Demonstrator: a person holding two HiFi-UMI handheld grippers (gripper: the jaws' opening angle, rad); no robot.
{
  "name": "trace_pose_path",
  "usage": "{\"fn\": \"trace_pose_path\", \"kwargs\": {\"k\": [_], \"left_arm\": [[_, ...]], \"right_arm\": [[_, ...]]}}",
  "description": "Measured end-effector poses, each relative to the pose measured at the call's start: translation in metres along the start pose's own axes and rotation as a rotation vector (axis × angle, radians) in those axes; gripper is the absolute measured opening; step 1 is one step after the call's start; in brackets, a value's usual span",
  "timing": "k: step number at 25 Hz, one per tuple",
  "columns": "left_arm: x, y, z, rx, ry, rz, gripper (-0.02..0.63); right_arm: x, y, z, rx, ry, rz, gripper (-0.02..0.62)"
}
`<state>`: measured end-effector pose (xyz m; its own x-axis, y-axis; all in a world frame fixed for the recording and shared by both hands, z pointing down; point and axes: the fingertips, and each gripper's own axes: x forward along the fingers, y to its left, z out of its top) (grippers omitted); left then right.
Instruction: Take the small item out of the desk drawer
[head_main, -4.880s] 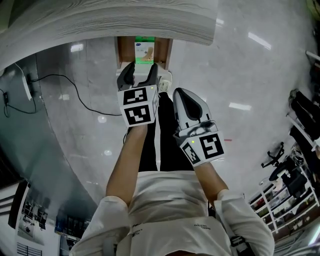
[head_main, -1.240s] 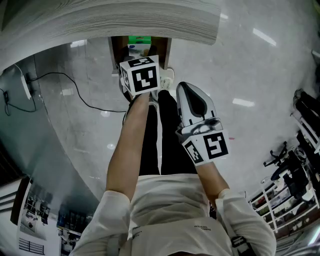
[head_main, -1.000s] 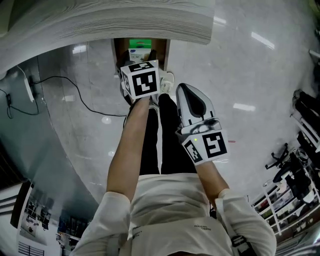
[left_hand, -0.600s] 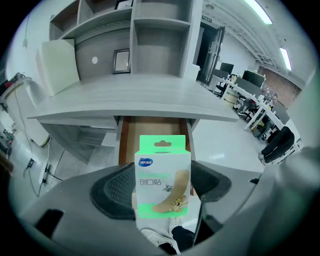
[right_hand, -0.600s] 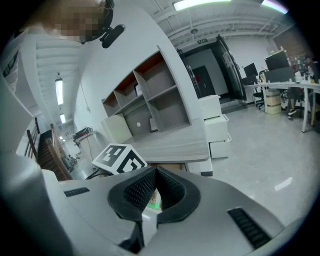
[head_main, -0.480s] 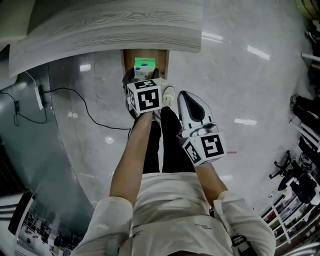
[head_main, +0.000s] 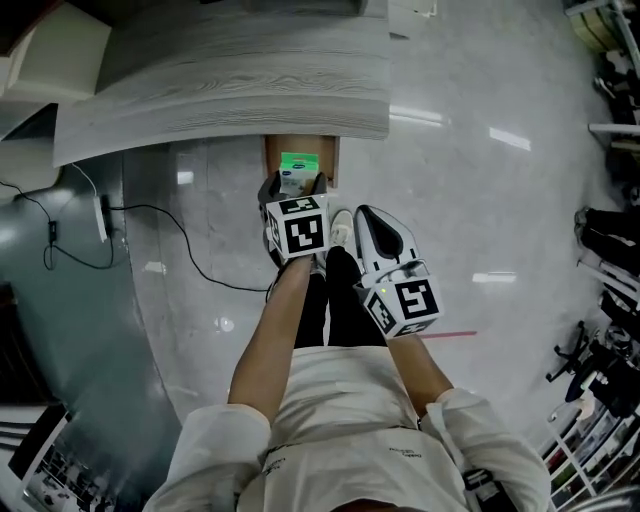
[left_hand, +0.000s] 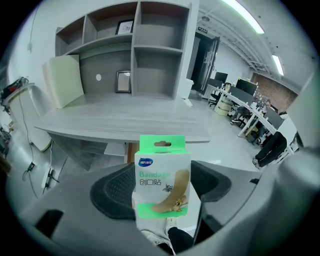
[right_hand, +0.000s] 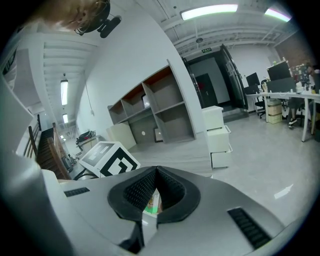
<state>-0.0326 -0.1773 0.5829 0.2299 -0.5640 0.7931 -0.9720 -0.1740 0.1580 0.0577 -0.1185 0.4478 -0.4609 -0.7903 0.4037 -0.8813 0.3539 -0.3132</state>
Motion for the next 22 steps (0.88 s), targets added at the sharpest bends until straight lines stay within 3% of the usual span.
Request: {"fn": "trace_pose_path", "kwargs": {"k": [22], "left_arm": [[-0.132, -0.016, 0.078, 0.087, -0.164, -0.063, 0.354]], "right_arm": [[-0.037, 0.039, 0.094, -0.076, -0.039, -0.022, 0.031]]}}
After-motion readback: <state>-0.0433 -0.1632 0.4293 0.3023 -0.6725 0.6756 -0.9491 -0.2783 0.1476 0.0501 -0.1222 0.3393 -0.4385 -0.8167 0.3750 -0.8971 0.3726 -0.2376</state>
